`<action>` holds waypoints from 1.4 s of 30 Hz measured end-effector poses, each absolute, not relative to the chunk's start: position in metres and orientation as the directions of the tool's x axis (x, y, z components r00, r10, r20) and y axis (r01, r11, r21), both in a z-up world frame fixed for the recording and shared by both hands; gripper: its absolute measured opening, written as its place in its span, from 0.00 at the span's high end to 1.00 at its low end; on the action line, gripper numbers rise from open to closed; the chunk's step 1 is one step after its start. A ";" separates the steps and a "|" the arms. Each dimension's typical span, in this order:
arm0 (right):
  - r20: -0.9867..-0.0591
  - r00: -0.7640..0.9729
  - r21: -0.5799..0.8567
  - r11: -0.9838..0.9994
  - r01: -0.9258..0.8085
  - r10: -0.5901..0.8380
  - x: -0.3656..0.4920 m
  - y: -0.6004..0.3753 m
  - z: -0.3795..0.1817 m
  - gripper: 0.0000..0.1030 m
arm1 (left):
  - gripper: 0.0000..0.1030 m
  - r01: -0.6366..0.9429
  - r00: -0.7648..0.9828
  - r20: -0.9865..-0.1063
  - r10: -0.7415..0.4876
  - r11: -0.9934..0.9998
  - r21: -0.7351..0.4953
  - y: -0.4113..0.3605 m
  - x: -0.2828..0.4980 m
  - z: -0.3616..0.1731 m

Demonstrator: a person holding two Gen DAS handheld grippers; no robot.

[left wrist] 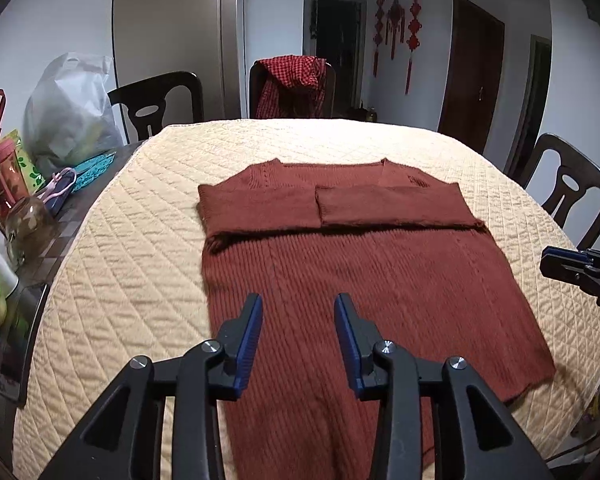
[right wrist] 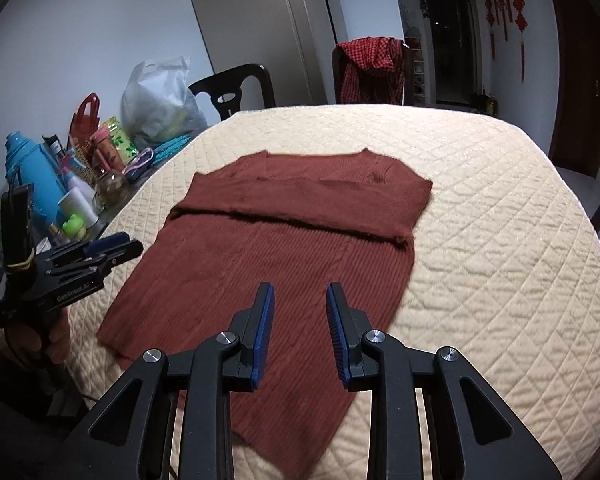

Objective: Fold small clothes
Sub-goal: 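Open the right gripper and withdraw from the folded sleeve, then grasp the sweater hem with both grippers together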

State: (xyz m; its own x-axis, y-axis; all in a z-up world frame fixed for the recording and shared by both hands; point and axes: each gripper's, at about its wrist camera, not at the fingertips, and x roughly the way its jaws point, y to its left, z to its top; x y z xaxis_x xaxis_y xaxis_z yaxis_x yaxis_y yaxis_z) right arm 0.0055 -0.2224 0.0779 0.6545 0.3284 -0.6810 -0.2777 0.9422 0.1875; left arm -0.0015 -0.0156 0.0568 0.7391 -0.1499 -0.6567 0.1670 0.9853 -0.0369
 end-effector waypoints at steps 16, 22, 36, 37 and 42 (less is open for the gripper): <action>-0.756 0.580 0.186 0.950 -0.252 0.302 -0.007 -0.231 0.026 0.73 | 0.61 0.109 0.686 -0.724 -0.072 0.994 0.005 0.002 -0.018 0.015; -0.737 0.599 0.224 0.949 -0.221 0.313 -0.018 -0.243 0.031 0.73 | 0.61 0.077 0.686 -0.725 -0.060 0.997 -0.010 0.013 -0.028 0.016; -0.725 0.571 0.352 0.920 -0.175 0.386 -0.021 -0.258 0.022 0.58 | 0.57 0.073 0.667 -0.741 -0.075 0.997 -0.035 0.011 -0.036 0.012; -0.724 0.567 0.358 0.917 -0.177 0.393 -0.021 -0.258 0.022 0.58 | 0.57 0.074 0.667 -0.742 -0.076 0.997 -0.035 0.011 -0.037 0.012; -0.721 0.565 0.371 0.912 -0.174 0.401 -0.021 -0.258 0.021 0.58 | 0.57 0.073 0.665 -0.743 -0.073 0.997 -0.033 0.008 -0.038 0.011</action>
